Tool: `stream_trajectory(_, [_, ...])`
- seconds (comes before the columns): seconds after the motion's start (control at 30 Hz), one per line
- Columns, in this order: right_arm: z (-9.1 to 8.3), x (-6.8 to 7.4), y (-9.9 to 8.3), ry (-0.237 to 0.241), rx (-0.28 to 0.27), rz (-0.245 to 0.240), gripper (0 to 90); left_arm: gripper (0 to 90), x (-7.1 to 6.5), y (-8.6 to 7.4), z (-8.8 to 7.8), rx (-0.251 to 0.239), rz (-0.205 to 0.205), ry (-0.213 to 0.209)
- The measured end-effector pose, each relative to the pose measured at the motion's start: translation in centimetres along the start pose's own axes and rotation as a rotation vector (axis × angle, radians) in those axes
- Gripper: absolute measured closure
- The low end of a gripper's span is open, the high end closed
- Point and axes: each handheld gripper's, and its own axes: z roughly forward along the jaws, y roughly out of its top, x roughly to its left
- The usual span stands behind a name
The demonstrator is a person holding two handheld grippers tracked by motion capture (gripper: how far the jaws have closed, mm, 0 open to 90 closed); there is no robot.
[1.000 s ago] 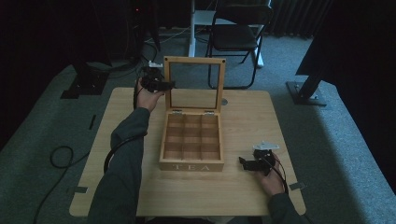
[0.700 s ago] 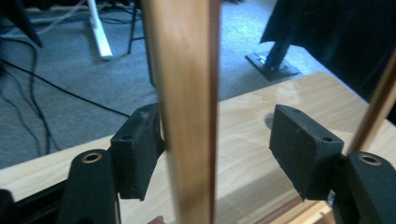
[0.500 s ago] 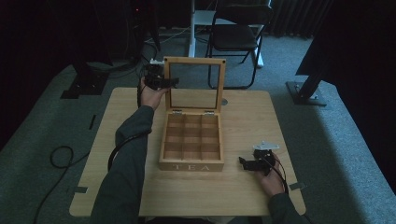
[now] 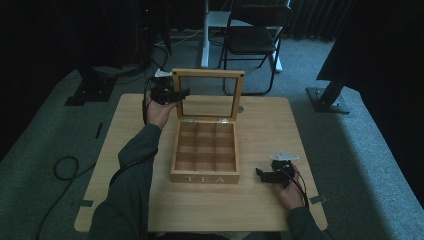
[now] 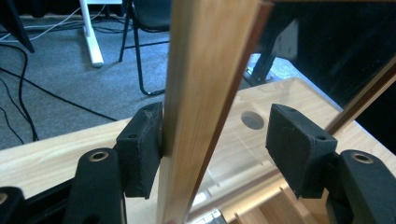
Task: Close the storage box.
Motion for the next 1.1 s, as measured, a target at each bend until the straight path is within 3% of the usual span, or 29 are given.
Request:
stream_trajectory(0.37, [0.0, 0.0, 0.0, 0.001, 0.0, 0.0, 12.8, 36.0, -1.3, -1.5, -2.6, 0.0, 0.016, -0.029])
stream_trajectory(0.53, [0.0, 0.0, 0.0, 0.001, 0.0, 0.0, 12.8, 36.5, -1.9, -2.1, -4.4, -0.049, -0.013, 0.002])
stream_trajectory(0.7, [0.0, 0.0, 0.0, 0.0, 0.0, 0.0, 12.8, 36.5, -2.6, -2.3, -5.5, -0.041, 0.019, 0.026])
stream_trajectory(0.83, [0.0, 0.0, 0.0, 0.0, -0.001, -0.001, 12.8, 36.5, -3.2, -2.3, -6.3, -0.034, 0.009, 0.029])
stream_trajectory(1.0, [0.0, 0.0, 0.0, 0.0, -0.002, -0.001, 12.8, 36.5, -4.0, -2.5, -7.2, -0.038, 0.032, 0.019])
stream_trajectory(1.1, [0.0, 0.0, 0.0, 0.0, -0.001, 0.0, 12.8, 36.5, -4.4, -2.9, -7.5, -0.025, 0.05, 0.035])
